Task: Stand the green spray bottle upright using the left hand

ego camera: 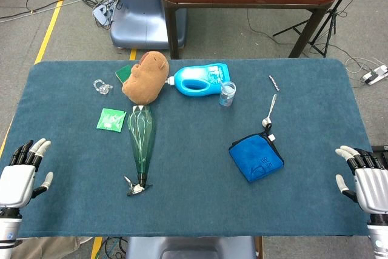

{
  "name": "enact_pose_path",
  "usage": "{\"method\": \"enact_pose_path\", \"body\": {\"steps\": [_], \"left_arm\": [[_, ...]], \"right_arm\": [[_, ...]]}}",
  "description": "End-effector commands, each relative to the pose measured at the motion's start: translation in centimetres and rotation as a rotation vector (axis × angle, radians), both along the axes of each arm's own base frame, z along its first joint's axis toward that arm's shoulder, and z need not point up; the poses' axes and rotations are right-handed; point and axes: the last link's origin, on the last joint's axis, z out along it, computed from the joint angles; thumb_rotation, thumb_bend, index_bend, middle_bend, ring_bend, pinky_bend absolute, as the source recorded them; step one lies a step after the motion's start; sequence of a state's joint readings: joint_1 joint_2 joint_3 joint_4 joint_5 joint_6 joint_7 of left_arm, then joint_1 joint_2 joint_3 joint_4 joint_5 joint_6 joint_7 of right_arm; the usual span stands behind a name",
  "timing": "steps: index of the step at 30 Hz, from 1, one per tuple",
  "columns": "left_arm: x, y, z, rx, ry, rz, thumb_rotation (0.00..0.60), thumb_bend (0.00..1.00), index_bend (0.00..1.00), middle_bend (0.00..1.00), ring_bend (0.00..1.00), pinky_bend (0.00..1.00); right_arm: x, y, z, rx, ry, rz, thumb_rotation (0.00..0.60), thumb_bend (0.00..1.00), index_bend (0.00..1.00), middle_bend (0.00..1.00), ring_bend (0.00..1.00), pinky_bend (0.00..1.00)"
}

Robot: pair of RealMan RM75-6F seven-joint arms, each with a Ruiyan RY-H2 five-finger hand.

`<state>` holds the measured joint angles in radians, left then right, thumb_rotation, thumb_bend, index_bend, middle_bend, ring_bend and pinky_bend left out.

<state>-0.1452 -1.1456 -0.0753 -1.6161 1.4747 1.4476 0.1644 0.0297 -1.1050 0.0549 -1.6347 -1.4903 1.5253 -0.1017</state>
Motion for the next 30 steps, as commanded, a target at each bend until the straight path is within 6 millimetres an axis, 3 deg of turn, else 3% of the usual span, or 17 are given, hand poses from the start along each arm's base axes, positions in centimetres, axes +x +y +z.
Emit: {"method": "enact_pose_path", "body": {"steps": [1,11,17,30], "left_arm": [[0.1,0.2,0.1,-0.004,-0.003,-0.012,0.6,0.4,0.1,0.08,0.04,0.07],[0.7,1.1,0.1,-0.044,-0.043,-0.068,0.6,0.4,0.12,0.08,0.05,0.08],[2.0,3.2,0.2,-0.109,-0.124,-0.132,0.6,0.41,0.14,0.08,0.06,0.08],[7.9,9.3,-1.6,-0.346,-0.203,-0.359,0.6,0.3,0.22,0.09,0.07,0.07]], "right_arm": [[0.0,0.0,0.1,-0.002,-0.001,0.0,0.6,0.35,0.26,0.23,0.16,0.19],[0.3,-0.1,0.5,-0.008,0.009,0.007,0.6,0.35,0.26,0.23,0.16,0.19],[0.7,-0.5,0.7,-0.004,0.008,0.016,0.6,0.35,0.26,0.23,0.16,0.19],[1.8,-1.3,0.6,0.013,0.018,0.042,0.6,0.35,0.26,0.23,0.16,0.19]]}}
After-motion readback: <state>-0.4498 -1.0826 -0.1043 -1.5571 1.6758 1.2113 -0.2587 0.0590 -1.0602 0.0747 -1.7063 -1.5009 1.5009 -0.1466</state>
